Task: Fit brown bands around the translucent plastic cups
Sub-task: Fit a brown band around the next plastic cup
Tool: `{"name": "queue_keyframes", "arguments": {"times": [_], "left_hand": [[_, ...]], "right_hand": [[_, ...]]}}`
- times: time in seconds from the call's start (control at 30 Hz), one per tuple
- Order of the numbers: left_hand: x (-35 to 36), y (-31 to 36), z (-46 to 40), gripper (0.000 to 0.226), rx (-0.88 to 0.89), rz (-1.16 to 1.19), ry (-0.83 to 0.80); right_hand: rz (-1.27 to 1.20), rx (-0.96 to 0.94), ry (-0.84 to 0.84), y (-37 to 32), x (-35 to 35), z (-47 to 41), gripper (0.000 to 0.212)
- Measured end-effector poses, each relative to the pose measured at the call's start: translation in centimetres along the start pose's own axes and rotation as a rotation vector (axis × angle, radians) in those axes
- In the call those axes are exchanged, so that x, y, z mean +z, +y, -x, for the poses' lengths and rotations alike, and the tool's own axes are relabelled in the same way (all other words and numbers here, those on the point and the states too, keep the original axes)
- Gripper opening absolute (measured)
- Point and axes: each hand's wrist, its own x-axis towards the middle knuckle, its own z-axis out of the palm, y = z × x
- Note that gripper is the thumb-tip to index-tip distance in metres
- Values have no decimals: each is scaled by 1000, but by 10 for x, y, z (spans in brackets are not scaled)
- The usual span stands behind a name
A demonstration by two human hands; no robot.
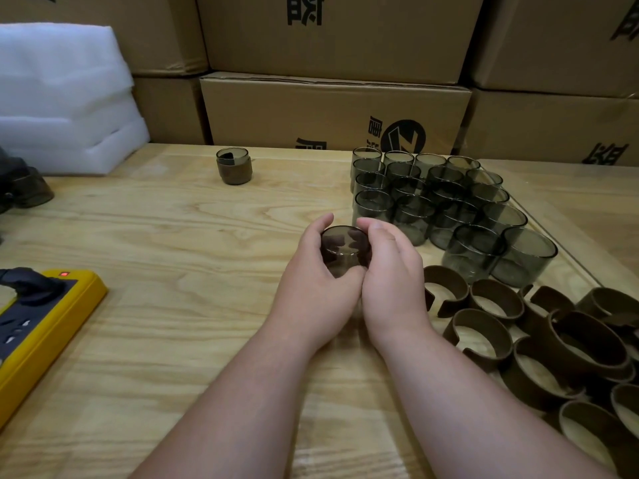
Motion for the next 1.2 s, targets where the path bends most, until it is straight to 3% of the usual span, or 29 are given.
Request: {"name": "queue_keyframes", "arguments": {"times": [0.8,0.97,1.07,1.2], "left_hand": [[0,2,0,71,16,74,68],[-1,1,0,75,44,94,42],[-3,2,1,70,60,81,34],[-3,3,1,70,99,45,75]], "right_hand": [[107,-44,11,-3,3,6,27],[332,-252,34,-18,2,6,17],[540,-340,106,-32,4,11,26],[860,-201,134,-42,4,14,51]]}}
